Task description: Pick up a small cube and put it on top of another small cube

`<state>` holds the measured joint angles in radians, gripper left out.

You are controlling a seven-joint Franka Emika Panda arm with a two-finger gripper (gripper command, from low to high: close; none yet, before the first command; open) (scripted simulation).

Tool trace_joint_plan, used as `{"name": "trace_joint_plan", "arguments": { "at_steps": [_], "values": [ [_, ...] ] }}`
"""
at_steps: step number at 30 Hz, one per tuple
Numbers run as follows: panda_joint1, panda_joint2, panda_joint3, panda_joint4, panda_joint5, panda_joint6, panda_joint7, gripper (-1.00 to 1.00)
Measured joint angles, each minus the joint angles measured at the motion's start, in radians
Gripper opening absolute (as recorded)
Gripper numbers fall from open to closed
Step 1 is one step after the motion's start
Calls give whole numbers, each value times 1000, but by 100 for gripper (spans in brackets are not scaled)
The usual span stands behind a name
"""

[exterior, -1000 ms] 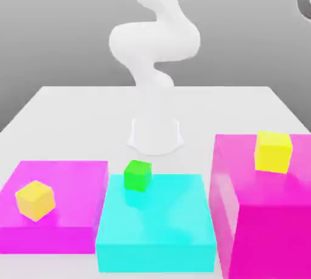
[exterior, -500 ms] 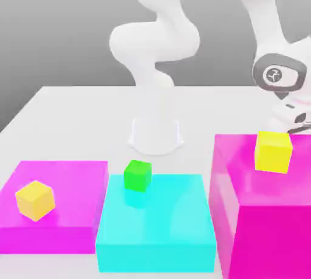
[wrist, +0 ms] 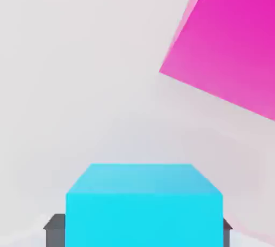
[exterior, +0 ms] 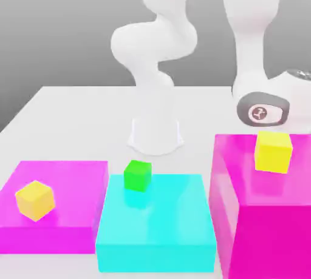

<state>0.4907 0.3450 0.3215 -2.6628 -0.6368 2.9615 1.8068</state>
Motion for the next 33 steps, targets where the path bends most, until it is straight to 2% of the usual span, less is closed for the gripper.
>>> {"name": "trace_joint_plan", "arguments": {
  "at_steps": [2, 7, 11, 16, 21, 26, 29, 33],
  "values": [
    [9, 4, -10, 1, -3, 3, 2, -100],
    [-101, -93, 130, -28, 137, -59, -111, -100],
    [-183, -185, 252, -59, 317, -110, -243, -100],
    [-181, -234, 398, -77, 520, -105, -423, -100],
    [-249, -280, 549, -25, 797, -181, -809, -100],
    [-238, -358, 566, 46, 1016, -304, -1175, -100],
    [-256, -410, 525, 92, 1078, -396, -1357, -100],
    [-261, -477, 461, 152, 1109, -518, -1566, -100]
  ]
}}
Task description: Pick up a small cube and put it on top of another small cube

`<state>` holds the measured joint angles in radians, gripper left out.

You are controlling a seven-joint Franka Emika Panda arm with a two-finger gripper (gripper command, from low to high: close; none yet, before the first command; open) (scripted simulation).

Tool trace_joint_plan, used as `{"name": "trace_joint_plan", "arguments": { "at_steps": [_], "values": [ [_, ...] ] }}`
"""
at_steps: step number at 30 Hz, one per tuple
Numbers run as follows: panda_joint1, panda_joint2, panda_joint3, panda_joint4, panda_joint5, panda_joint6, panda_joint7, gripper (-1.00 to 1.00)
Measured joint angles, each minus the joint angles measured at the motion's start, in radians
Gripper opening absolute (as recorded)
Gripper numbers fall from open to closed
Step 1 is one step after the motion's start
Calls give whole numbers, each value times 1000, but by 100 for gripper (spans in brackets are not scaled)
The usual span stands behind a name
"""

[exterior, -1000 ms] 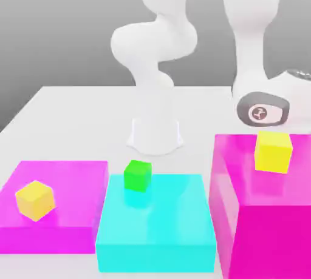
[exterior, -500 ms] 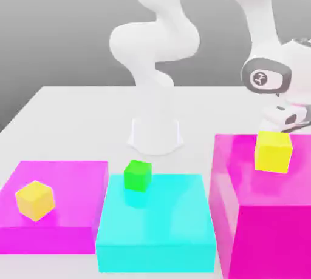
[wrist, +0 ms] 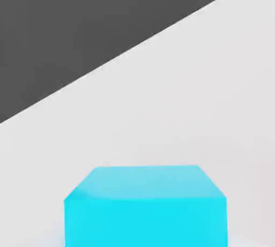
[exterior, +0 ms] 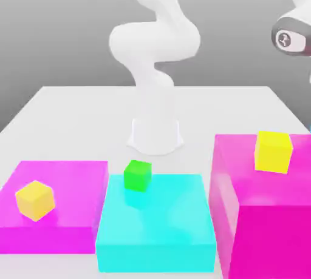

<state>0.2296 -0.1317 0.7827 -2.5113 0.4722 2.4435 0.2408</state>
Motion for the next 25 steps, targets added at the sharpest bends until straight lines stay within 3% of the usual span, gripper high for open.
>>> {"name": "trace_joint_plan", "arguments": {
  "at_steps": [7, 17, 21, 22, 25],
  "values": [
    [-40, -100, -122, 95, -38, -191, -290, -100],
    [-213, -186, -309, 191, -278, -408, -473, -100],
    [-246, -130, -304, 114, -323, -285, -452, -100],
    [-247, -119, -301, 99, -327, -261, -450, 100],
    [-247, -119, -301, 99, -326, -261, -450, 100]
  ]
}}
